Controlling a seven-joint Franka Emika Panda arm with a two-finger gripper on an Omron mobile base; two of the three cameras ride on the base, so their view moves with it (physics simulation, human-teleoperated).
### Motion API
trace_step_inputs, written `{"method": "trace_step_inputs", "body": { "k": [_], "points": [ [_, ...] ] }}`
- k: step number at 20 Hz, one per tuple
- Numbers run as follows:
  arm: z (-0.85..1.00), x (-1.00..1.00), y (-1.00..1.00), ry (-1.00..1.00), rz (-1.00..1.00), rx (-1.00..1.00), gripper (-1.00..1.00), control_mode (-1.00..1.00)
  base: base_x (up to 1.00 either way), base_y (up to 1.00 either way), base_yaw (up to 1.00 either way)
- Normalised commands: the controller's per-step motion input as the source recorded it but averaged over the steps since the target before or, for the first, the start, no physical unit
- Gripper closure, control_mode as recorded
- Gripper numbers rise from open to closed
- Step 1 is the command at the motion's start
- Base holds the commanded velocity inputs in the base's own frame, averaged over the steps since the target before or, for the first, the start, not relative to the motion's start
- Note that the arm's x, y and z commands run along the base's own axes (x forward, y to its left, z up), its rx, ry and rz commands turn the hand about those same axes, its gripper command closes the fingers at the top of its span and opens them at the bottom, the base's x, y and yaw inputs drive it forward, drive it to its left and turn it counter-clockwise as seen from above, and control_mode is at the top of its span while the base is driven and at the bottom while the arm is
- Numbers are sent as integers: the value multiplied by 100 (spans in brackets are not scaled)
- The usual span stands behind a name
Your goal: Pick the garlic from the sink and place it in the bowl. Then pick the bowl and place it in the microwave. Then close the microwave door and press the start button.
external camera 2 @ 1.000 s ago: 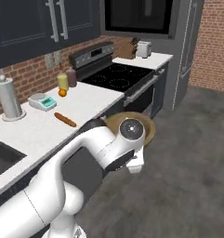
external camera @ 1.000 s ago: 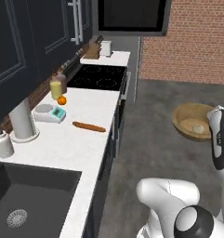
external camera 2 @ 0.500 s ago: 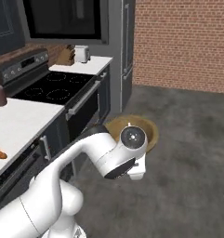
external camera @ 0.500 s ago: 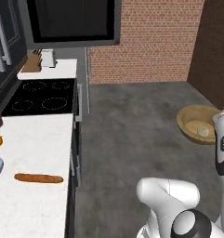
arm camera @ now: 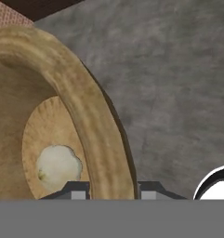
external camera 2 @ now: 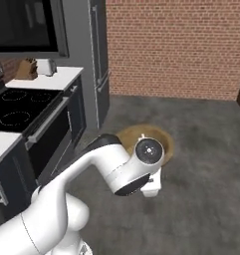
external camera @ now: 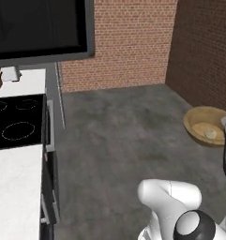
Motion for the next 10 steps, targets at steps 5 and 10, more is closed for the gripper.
{"method": "trace_step_inputs", "body": {
  "k": [5, 10],
  "points": [
    [0, 0, 0, 0, 0, 0, 100, 100, 100, -28, 20],
    [0, 0, 0, 0, 0, 0, 100, 100, 100, -53, 35]
  ]
}}
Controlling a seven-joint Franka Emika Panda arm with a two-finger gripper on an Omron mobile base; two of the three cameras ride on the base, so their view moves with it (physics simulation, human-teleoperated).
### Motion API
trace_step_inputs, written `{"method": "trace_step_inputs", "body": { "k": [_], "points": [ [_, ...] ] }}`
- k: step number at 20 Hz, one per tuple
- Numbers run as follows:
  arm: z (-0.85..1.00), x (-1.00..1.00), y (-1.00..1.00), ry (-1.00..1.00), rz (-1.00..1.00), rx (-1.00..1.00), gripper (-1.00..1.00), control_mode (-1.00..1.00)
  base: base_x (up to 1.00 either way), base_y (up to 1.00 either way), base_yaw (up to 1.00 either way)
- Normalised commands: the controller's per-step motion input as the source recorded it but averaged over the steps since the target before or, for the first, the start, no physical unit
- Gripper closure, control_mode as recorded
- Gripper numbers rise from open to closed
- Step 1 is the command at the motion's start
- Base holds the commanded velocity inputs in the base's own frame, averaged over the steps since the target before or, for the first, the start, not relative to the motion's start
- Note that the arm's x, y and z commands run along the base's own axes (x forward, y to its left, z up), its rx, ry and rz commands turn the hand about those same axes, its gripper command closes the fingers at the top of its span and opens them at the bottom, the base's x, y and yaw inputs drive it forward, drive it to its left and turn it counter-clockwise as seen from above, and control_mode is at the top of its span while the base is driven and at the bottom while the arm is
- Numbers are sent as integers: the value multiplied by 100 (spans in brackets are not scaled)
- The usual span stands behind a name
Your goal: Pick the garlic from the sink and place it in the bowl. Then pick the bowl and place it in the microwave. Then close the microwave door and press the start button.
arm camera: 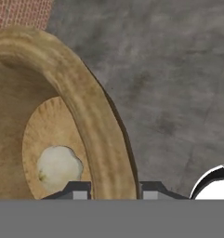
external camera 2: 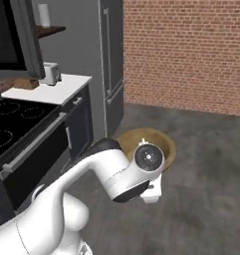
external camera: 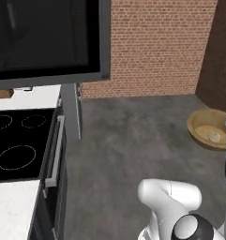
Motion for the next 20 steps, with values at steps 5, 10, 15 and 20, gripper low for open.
{"method": "trace_step_inputs", "body": {
  "k": [5, 10, 15, 20],
  "points": [
    [0, 0, 0, 0, 0, 0, 100, 100, 94, -73, 50],
    [0, 0, 0, 0, 0, 0, 100, 100, 92, -67, 53],
    [0, 0, 0, 0, 0, 0, 100, 100, 75, -68, 52],
    [0, 0, 0, 0, 0, 0, 100, 100, 45, -30, 60]
  ]
}}
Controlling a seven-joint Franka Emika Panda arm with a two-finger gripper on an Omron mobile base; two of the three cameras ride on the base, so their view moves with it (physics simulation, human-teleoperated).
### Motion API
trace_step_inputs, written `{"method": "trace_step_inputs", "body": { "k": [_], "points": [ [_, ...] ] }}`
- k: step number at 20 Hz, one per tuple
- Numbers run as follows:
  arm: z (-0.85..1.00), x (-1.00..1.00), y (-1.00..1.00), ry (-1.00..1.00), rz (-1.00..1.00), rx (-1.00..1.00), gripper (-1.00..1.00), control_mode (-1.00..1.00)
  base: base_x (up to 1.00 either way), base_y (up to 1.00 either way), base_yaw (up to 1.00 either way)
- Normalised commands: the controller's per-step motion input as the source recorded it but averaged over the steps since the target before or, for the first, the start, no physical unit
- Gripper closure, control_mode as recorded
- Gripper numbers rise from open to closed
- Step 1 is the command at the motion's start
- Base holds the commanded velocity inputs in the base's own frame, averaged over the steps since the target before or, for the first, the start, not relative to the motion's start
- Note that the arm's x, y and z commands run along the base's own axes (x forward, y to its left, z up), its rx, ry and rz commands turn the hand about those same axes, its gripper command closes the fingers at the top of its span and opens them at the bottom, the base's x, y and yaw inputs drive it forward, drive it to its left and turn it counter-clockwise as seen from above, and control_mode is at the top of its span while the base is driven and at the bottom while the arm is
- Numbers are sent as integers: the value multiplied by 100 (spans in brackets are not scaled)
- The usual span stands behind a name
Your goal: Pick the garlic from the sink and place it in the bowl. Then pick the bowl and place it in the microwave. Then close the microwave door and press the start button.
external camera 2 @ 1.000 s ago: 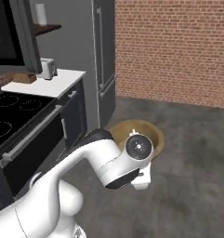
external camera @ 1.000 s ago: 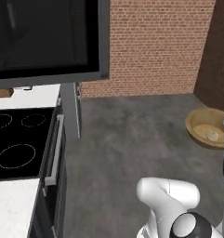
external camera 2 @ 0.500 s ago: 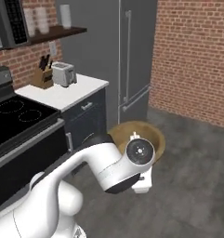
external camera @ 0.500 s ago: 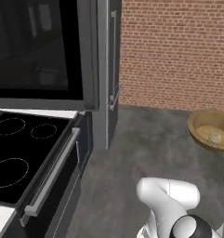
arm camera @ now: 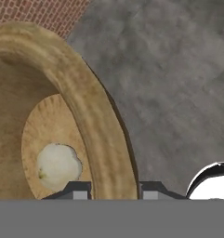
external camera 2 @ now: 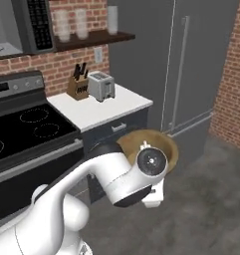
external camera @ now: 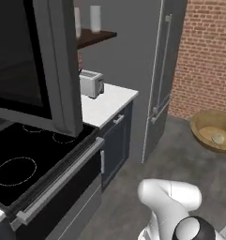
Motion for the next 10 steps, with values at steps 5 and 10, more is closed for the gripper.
{"method": "trace_step_inputs", "body": {
  "k": [5, 10],
  "points": [
    [0, 0, 0, 0, 0, 0, 100, 100, 33, -18, 62],
    [0, 0, 0, 0, 0, 0, 100, 100, 14, -31, 51]
  ]
}}
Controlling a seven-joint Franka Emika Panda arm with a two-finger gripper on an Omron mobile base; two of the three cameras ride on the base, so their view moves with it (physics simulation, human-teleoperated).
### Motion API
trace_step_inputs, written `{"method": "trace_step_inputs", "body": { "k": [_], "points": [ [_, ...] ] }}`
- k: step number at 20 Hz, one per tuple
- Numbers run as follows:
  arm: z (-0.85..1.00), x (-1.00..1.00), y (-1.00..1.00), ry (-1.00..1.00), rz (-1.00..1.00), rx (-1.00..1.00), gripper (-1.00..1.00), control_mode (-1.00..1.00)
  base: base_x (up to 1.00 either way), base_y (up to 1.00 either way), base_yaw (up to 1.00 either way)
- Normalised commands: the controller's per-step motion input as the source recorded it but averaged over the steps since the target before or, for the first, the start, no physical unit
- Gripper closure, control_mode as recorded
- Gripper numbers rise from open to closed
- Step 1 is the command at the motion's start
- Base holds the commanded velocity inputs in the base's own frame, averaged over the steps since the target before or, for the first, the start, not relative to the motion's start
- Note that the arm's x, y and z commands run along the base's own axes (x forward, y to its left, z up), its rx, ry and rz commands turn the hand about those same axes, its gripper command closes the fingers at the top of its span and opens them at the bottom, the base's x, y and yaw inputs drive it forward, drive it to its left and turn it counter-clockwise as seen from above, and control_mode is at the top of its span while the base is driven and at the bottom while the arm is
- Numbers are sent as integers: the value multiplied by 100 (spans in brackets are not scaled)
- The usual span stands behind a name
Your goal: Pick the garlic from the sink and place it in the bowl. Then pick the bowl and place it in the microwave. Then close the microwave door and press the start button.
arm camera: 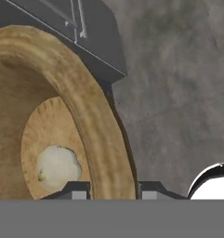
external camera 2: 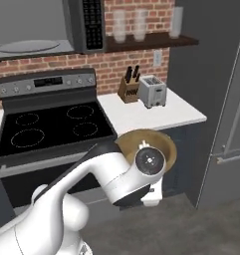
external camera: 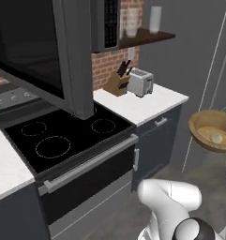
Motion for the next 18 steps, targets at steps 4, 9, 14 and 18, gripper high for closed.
{"method": "trace_step_inputs", "body": {
  "k": [4, 9, 14, 18],
  "points": [
    [0, 0, 0, 0, 0, 0, 100, 100, 64, -34, 46],
    [0, 0, 0, 0, 0, 0, 100, 100, 63, -6, 49],
    [0, 0, 0, 0, 0, 0, 100, 100, 6, 0, 46],
    [0, 0, 0, 0, 0, 0, 100, 100, 34, -3, 34]
  ]
}}
